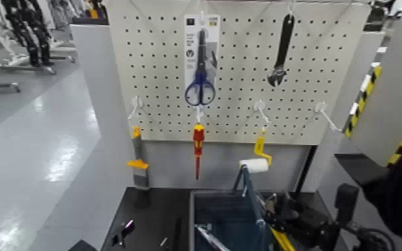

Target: Put the yellow pliers into the crate.

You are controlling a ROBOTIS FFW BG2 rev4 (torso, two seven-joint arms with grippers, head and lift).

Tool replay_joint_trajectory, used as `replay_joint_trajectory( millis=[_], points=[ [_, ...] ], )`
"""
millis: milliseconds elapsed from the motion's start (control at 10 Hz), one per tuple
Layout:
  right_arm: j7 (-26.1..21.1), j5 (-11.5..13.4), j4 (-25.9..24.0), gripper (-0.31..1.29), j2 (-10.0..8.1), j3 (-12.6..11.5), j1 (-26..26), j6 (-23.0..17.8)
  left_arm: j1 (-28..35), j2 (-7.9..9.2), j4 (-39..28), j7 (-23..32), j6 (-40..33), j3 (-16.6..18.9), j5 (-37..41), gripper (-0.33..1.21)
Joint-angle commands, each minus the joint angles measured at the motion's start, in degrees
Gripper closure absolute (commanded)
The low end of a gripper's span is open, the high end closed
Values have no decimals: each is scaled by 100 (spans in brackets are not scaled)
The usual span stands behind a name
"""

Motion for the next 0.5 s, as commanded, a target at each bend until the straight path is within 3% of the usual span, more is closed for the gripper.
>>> replay_joint_trajectory(
  millis=[100,500],
  points=[
    [-145,0,-316,5,9,6,105,-196,0,0,0,-6,0,9,0,11],
    [-919,-88,-703,6,132,111,729,-1584,9,0,0,-15,0,9,0,11]
  ],
)
